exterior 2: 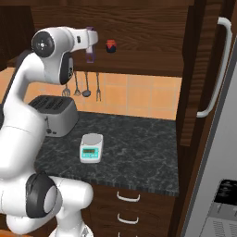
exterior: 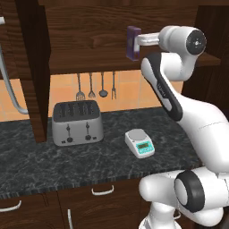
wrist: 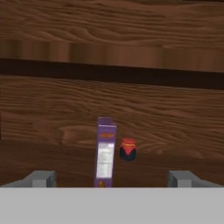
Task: Pick the cereal and place it on the digital scale for weighing, and close the cabinet.
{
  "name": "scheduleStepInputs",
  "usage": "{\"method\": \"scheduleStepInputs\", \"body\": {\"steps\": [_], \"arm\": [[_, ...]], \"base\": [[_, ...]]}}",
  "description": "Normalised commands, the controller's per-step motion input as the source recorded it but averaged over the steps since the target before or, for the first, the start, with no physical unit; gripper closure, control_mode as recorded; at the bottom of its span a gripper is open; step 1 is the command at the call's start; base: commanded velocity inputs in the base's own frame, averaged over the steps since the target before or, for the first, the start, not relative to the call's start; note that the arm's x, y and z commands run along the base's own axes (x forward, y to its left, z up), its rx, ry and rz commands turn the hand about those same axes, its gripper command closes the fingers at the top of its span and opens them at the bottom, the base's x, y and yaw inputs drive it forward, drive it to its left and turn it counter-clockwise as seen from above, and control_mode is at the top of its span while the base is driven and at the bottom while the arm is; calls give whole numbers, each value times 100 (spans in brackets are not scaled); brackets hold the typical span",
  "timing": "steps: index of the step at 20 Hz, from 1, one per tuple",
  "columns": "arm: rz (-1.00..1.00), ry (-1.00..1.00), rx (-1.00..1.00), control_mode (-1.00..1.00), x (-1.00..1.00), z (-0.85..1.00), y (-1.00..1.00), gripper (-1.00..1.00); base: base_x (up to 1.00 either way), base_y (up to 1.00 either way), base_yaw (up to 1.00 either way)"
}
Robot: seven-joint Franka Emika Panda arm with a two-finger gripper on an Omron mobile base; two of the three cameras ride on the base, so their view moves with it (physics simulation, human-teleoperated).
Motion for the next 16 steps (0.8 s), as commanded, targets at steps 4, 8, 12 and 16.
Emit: {"method": "scheduleStepInputs", "body": {"steps": [4, 8, 12, 16], "arm": [[0, 0, 0, -100, 26, 0, 0, -100], [0, 0, 0, -100, 37, 0, 3, -100], [0, 1, 4, -100, 51, -17, 9, -100], [2, 3, 16, -100, 74, -35, 19, -100]], "base": [[0, 0, 0], [0, 0, 0], [0, 0, 0], [0, 0, 0]]}}
